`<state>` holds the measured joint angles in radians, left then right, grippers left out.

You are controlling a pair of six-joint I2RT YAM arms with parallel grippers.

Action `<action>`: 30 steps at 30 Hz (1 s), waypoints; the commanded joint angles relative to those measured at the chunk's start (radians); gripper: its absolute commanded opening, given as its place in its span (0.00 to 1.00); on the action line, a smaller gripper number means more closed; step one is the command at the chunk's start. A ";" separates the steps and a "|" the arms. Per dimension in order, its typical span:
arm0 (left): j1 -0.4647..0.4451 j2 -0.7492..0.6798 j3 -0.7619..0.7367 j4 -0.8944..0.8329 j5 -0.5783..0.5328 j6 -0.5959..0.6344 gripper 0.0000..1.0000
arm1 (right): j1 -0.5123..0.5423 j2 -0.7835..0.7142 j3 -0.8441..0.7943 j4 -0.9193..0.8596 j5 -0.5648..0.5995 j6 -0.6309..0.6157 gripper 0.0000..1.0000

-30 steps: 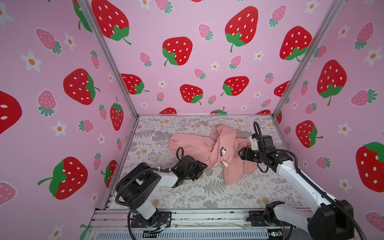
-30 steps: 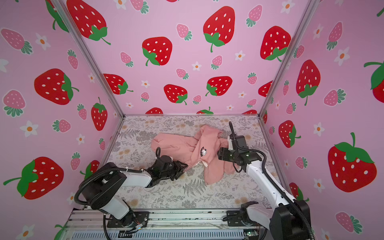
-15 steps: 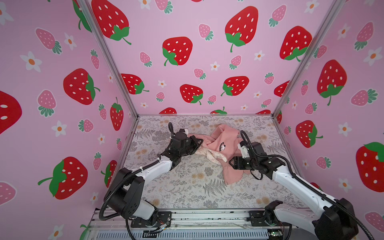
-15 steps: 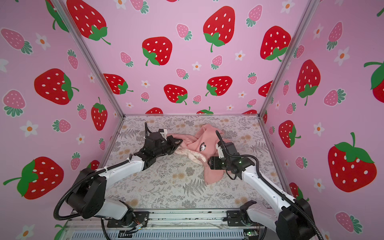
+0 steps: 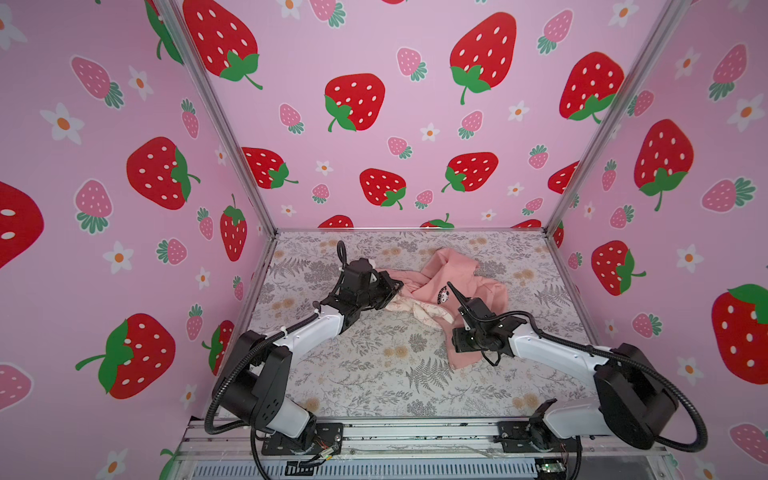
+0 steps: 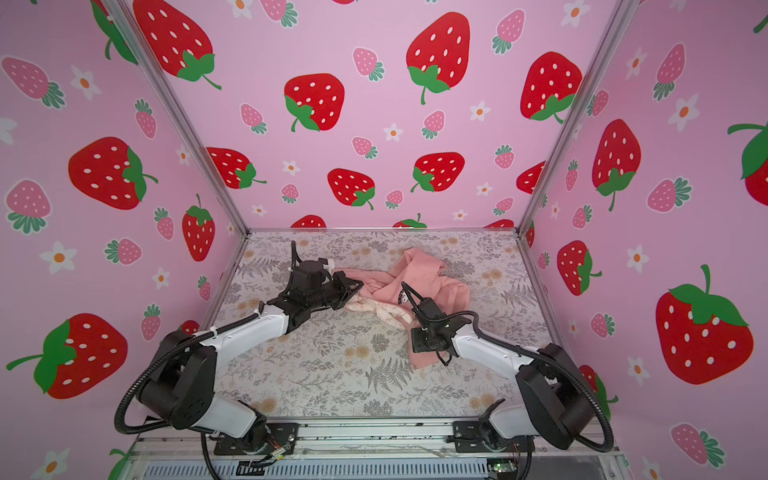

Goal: Zip up the jacket

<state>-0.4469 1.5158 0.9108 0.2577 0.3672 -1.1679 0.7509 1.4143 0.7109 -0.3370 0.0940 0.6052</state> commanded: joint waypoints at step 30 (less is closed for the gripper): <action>0.212 0.634 1.663 -0.686 0.169 0.289 0.00 | 0.004 -0.595 0.409 -0.280 -0.518 -0.161 0.00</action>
<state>-0.2459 2.1170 2.4271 -0.3828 0.5201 -0.8825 0.7509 0.8486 1.0893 -0.5957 -0.3077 0.4873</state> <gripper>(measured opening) 0.051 0.049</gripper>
